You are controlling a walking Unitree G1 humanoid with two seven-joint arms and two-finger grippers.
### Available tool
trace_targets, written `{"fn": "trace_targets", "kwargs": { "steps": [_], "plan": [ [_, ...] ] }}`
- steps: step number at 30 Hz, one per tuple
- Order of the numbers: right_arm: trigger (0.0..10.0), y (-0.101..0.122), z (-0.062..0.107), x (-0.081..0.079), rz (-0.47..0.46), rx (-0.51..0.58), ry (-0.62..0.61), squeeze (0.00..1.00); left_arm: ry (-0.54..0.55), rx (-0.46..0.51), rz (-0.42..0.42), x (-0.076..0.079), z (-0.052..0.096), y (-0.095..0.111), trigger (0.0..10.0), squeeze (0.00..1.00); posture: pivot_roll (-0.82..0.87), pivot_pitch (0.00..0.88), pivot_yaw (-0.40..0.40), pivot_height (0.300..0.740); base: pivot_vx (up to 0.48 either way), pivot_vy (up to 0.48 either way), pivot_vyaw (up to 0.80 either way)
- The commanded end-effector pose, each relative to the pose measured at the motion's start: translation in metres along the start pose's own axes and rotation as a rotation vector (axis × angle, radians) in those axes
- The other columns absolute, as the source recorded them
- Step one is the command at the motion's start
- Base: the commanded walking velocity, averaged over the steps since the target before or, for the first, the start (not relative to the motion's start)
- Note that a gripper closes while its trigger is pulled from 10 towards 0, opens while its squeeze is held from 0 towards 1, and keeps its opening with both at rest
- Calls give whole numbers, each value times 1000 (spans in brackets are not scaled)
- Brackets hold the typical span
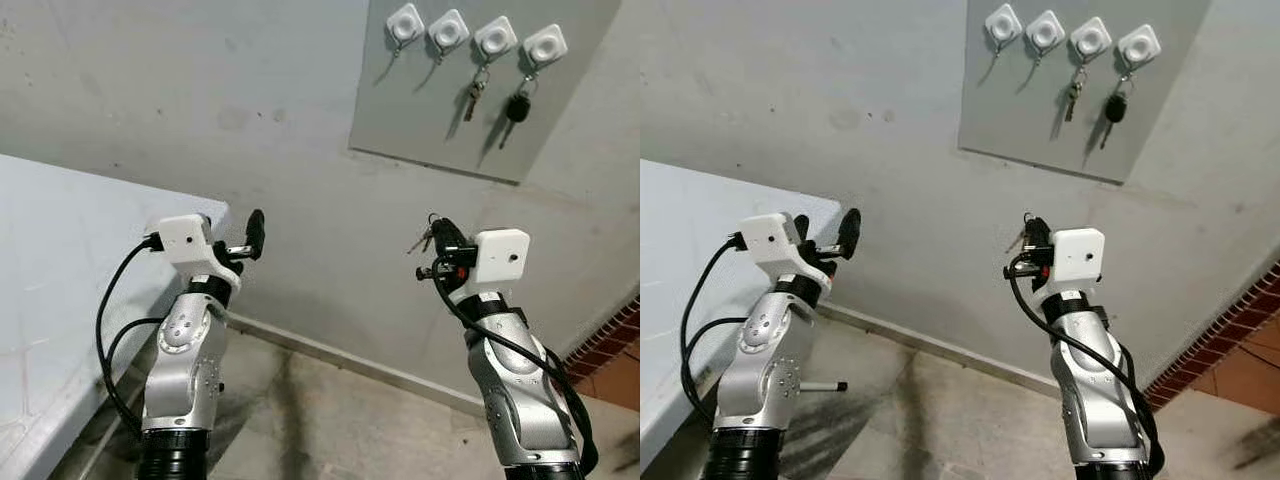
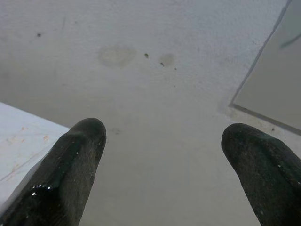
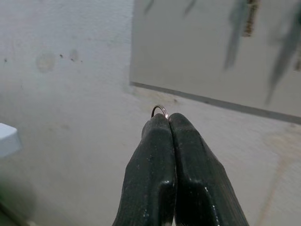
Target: Hang keys on a hook
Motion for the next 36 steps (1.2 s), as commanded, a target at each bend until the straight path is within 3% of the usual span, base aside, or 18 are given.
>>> {"fn": "trace_targets", "kwargs": {
  "steps": [1,27,33,36],
  "plan": [
    [10000,4,-1,0,-3,18,4,0,11,16,-9,-2,0,5,10000,0,8,10,-34,740,349,0,0],
    [10000,3,-1,-3,-12,14,8,0,19,-6,-35,-2,1,3,10000,0,13,20,-33,740,321,0,0],
    [10000,3,-2,-6,-10,7,34,0,-25,13,-32,4,0,8,10000,0,14,39,-37,740,0,0,0],
    [10000,4,-5,-9,-11,11,63,0,-94,20,-73,13,-3,12,10000,0,14,51,-40,740,0,0,0]
  ]
}}
Point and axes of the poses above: a point about 5 cm out from each wrist's last joint towards the gripper, its own z axis pointing back from the gripper into the wrist, its own y axis along the axis of the wrist's last joint, x = y × z, the point moved 1 cm from there along -z, pointing out of the wrist towards the gripper, and after that the axes turned 3 degrees about -z, right-handed, at the moved point
